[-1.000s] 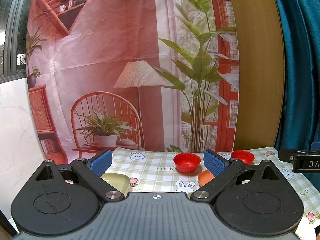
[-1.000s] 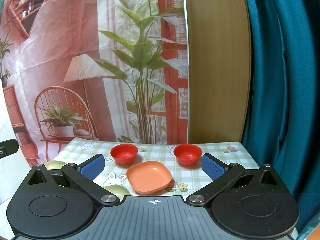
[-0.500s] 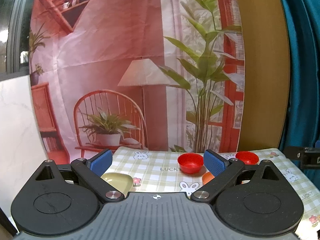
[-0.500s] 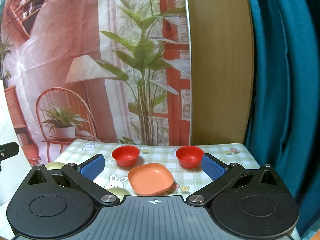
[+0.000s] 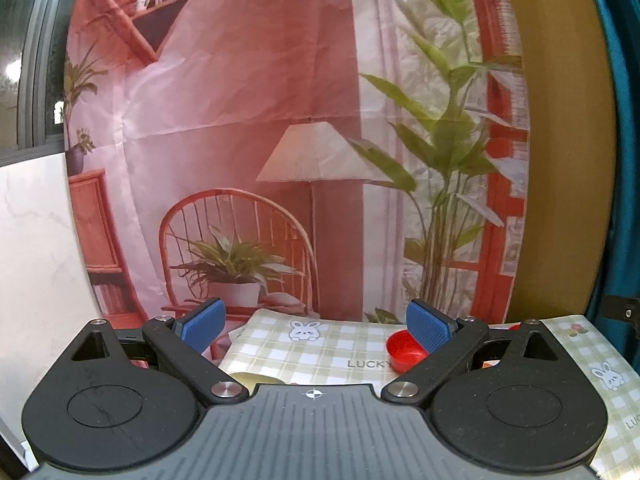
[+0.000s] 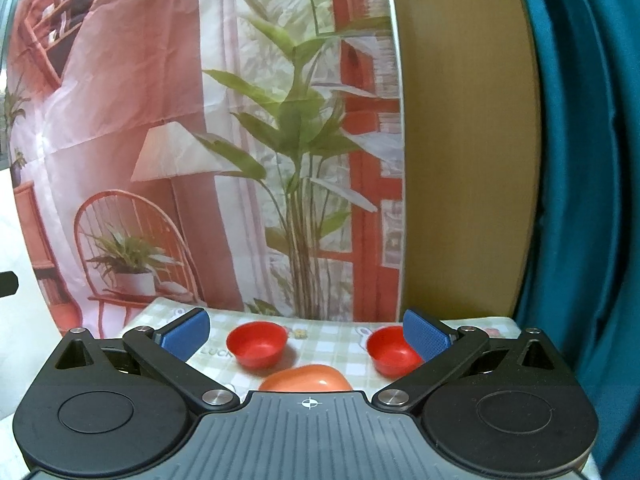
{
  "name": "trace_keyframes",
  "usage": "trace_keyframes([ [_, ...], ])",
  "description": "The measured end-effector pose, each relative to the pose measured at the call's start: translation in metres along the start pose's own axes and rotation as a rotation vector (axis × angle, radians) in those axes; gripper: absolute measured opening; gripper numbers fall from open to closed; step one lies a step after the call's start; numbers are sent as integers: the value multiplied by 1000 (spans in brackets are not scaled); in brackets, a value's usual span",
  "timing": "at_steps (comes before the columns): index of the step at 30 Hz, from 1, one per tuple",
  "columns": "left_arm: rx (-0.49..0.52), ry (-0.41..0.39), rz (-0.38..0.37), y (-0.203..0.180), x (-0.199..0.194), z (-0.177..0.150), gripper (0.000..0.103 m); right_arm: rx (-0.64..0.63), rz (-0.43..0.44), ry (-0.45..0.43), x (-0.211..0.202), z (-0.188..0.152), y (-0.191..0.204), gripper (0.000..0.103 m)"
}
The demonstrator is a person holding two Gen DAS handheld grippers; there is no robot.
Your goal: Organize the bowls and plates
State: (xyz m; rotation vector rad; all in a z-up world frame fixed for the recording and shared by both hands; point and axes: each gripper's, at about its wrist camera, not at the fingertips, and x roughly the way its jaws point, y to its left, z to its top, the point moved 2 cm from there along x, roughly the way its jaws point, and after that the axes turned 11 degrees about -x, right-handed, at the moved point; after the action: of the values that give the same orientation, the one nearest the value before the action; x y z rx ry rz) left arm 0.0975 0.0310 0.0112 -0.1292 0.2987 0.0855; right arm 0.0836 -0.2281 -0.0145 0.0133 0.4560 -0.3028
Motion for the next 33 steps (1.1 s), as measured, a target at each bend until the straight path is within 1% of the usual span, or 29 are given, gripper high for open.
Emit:
trace_keyframes([
  [6, -19, 16, 30, 12, 30, 8, 98, -17, 56, 4, 39, 1, 14, 102],
  [9, -30, 19, 45, 20, 45, 10, 98, -6, 73, 1, 56, 1, 21, 101],
  [11, -14, 15, 67, 23, 54, 12, 98, -5, 79, 4, 68, 0, 26, 101],
  [12, -7, 8, 83, 24, 58, 14, 98, -9, 80, 4, 74, 0, 29, 99],
  [14, 2, -13, 107, 27, 67, 16, 98, -22, 83, 0, 87, 0, 36, 98],
  [16, -2, -22, 134, 29, 77, 18, 98, -35, 77, 0, 99, -4, 43, 98],
  [18, -20, -11, 148, 32, 88, 13, 98, -46, 67, 2, 107, -10, 49, 98],
  [22, -41, 43, 128, 33, 110, -11, 98, -95, 69, 33, 124, -31, 62, 96],
  [23, -42, 64, 125, 32, 116, -20, 97, -109, 70, 49, 129, -37, 65, 92],
  [24, -44, 88, 122, 32, 122, -28, 94, -120, 72, 68, 133, -43, 67, 87],
  [26, -48, 140, 102, 30, 134, -45, 87, -124, 81, 104, 140, -56, 71, 83],
  [28, -52, 190, 89, 29, 143, -63, 87, -112, 99, 144, 147, -70, 73, 81],
  [31, -57, 241, 84, 26, 154, -88, 87, -96, 115, 204, 155, -87, 75, 75],
  [33, -58, 271, 63, 21, 160, -103, 87, -97, 121, 237, 157, -98, 75, 69],
])
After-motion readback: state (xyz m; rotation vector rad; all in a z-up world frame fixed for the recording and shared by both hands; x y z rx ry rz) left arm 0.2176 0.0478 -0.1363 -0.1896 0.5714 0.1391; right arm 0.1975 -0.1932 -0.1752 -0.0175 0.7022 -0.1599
